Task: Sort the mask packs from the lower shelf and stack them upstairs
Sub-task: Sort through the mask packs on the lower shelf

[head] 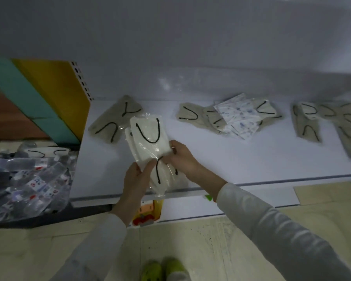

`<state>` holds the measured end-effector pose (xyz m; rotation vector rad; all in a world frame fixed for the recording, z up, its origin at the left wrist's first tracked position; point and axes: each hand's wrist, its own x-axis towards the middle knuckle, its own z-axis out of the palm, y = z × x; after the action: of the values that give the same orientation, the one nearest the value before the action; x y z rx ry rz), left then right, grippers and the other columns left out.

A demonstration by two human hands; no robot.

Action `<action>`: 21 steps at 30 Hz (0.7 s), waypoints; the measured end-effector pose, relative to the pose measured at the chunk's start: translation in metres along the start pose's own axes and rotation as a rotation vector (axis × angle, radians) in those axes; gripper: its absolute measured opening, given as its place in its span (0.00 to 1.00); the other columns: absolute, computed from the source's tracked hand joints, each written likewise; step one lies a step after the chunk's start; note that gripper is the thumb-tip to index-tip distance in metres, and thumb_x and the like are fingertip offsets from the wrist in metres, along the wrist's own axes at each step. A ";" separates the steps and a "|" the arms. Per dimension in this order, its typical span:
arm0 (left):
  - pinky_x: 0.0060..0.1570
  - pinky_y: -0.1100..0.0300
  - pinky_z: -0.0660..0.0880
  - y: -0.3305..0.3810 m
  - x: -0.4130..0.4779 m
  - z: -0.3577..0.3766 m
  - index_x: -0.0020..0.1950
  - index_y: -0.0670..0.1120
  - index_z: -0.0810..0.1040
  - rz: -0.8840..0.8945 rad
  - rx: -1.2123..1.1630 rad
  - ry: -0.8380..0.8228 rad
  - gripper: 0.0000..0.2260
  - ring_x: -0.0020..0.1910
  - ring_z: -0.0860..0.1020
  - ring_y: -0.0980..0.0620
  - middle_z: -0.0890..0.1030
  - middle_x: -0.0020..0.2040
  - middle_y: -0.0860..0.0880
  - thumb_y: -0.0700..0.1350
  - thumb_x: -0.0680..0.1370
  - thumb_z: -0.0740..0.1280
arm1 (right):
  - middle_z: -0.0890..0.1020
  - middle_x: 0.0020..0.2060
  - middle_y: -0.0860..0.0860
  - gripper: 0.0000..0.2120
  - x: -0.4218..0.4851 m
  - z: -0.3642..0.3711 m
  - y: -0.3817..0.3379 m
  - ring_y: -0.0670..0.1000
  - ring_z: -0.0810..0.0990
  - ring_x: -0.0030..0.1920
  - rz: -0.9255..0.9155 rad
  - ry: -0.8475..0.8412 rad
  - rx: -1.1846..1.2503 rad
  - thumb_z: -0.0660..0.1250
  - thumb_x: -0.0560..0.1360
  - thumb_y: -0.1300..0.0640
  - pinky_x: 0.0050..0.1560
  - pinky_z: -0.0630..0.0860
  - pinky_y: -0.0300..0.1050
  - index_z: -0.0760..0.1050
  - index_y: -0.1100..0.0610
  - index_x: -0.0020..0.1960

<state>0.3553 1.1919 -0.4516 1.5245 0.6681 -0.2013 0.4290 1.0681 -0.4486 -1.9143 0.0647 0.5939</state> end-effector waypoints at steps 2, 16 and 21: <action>0.47 0.56 0.77 0.007 -0.003 0.018 0.60 0.44 0.77 0.024 -0.092 -0.053 0.14 0.50 0.81 0.48 0.82 0.51 0.45 0.48 0.77 0.67 | 0.77 0.41 0.53 0.12 -0.006 -0.013 0.001 0.52 0.76 0.43 -0.012 -0.013 0.042 0.68 0.67 0.68 0.43 0.74 0.48 0.71 0.54 0.44; 0.54 0.47 0.75 0.006 -0.009 0.104 0.54 0.46 0.75 0.058 -0.226 0.079 0.08 0.50 0.78 0.46 0.79 0.49 0.47 0.38 0.77 0.66 | 0.81 0.43 0.59 0.08 0.033 -0.259 0.076 0.55 0.80 0.38 0.213 0.659 0.089 0.62 0.77 0.62 0.46 0.80 0.49 0.79 0.62 0.51; 0.53 0.46 0.76 0.007 0.002 0.121 0.58 0.44 0.74 0.074 -0.221 0.117 0.11 0.51 0.78 0.44 0.80 0.52 0.45 0.38 0.77 0.66 | 0.81 0.52 0.63 0.14 0.059 -0.329 0.082 0.61 0.78 0.52 0.244 0.755 -0.410 0.56 0.77 0.63 0.52 0.72 0.47 0.79 0.67 0.53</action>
<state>0.3941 1.0767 -0.4573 1.3527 0.7009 0.0185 0.5774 0.7572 -0.4462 -2.4598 0.7126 0.0005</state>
